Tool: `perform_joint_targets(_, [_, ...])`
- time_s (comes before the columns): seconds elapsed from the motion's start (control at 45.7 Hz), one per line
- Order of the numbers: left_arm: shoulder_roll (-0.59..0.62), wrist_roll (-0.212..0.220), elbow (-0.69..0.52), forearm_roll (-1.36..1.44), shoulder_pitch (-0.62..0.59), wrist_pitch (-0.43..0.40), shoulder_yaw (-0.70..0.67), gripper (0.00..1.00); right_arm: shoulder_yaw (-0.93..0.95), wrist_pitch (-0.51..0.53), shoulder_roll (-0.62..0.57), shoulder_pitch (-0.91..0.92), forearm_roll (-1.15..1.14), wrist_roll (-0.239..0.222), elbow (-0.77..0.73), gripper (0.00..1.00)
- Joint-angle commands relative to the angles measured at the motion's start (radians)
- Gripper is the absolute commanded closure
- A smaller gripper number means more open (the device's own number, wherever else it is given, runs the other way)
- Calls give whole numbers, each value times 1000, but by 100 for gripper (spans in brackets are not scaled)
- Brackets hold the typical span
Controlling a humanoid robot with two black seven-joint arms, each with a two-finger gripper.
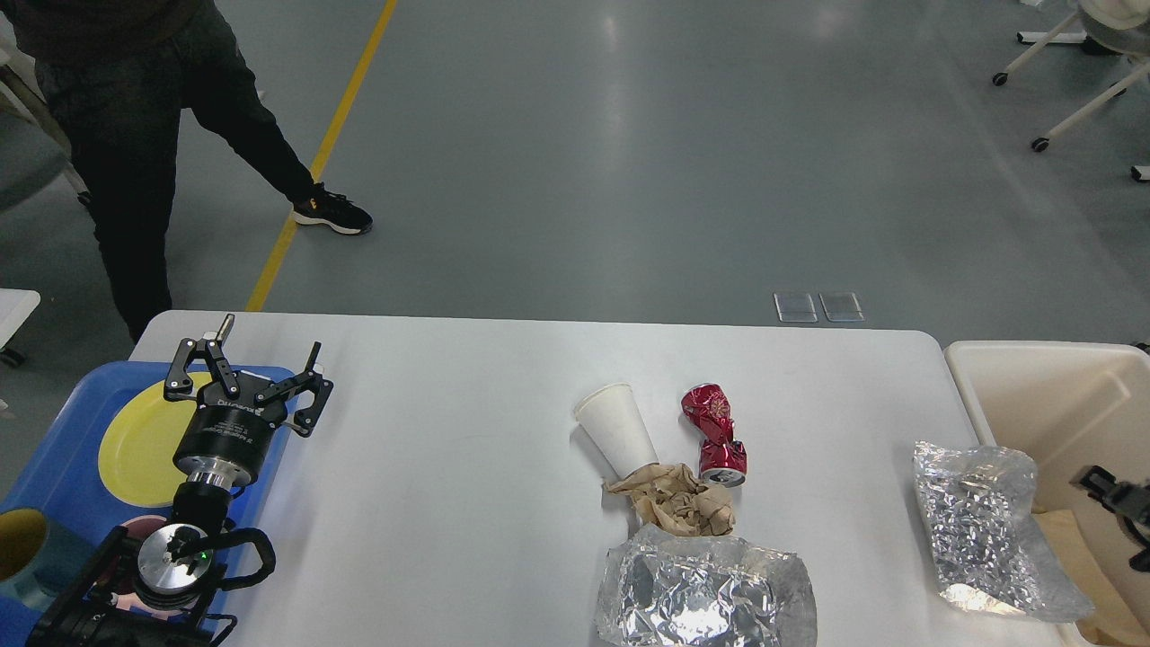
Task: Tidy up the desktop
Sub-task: 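Bring the right gripper back up over the table, then lower the right gripper onto the crumpled foil and grasp it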
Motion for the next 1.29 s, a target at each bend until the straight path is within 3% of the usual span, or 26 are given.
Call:
perform_joint_targets(0.0, [0, 0, 0, 0, -2, 0, 0, 3, -130, 141, -19, 298, -78, -1, 200, 0])
perform_joint_targets(0.175, [0, 0, 0, 0, -2, 0, 0, 3, -271, 391, 2, 689, -81, -3, 444, 0])
perform_joint_targets(0.416, [0, 0, 0, 0, -2, 0, 0, 3, -286, 703, 48, 1048, -76, -4, 726, 0])
perform_joint_targets(0.722, [0, 0, 2, 0, -2, 0, 0, 3, -297, 690, 51, 1461, -68, -6, 1204, 0])
perform_joint_targets(0.831, [0, 0, 2, 0, -2, 0, 0, 3, -283, 670, 80, 1504, -65, -4, 1260, 0])
perform_joint_targets(1.094, [0, 0, 2, 0, -2, 0, 0, 3, -267, 580, 87, 1365, -64, -4, 1260, 2])
perform_joint_targets(1.269, [0, 0, 2, 0, -2, 0, 0, 3, -191, 387, 105, 1081, -67, -4, 1245, 3])
